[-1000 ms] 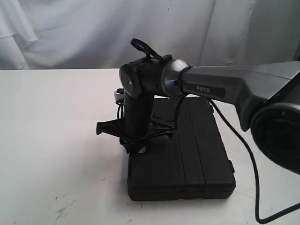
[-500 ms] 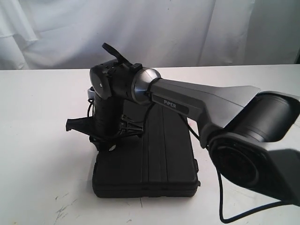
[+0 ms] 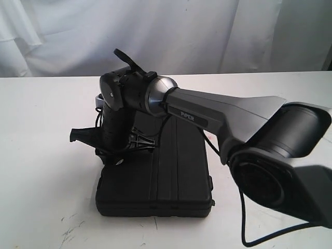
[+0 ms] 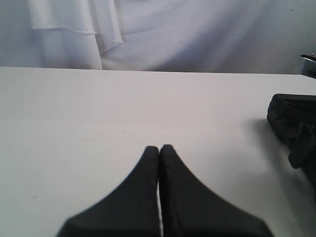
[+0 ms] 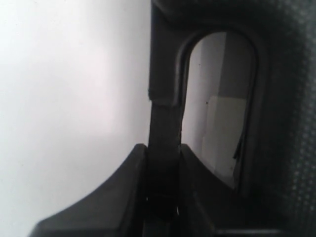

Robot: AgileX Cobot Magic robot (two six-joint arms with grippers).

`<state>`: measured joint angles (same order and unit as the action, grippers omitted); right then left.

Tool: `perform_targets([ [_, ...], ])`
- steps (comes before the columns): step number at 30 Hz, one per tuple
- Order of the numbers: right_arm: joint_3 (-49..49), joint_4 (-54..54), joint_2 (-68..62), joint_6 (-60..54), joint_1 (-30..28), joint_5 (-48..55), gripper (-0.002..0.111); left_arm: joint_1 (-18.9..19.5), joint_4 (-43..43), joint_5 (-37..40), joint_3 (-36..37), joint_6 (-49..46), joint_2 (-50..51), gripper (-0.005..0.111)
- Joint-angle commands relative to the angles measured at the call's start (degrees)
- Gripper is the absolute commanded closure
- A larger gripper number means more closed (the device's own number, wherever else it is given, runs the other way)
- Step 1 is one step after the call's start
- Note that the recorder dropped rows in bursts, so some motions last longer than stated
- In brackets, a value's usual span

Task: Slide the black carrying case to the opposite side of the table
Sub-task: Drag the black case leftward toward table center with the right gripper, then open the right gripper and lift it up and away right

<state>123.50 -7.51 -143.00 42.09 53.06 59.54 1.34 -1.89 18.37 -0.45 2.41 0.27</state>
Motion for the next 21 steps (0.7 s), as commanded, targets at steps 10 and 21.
perform_targets([
  [10, 0.99, -1.90, 1.11, -3.79, 0.25, -0.83, 0.064, -0.24, 0.03, -0.40, 0.45, 0.13, -0.27, 0.107],
  [21, 0.99, 8.92, 6.86, -6.61, -0.88, 5.27, 0.065, -0.24, 0.03, -0.40, 0.45, 0.13, -0.27, 0.107],
])
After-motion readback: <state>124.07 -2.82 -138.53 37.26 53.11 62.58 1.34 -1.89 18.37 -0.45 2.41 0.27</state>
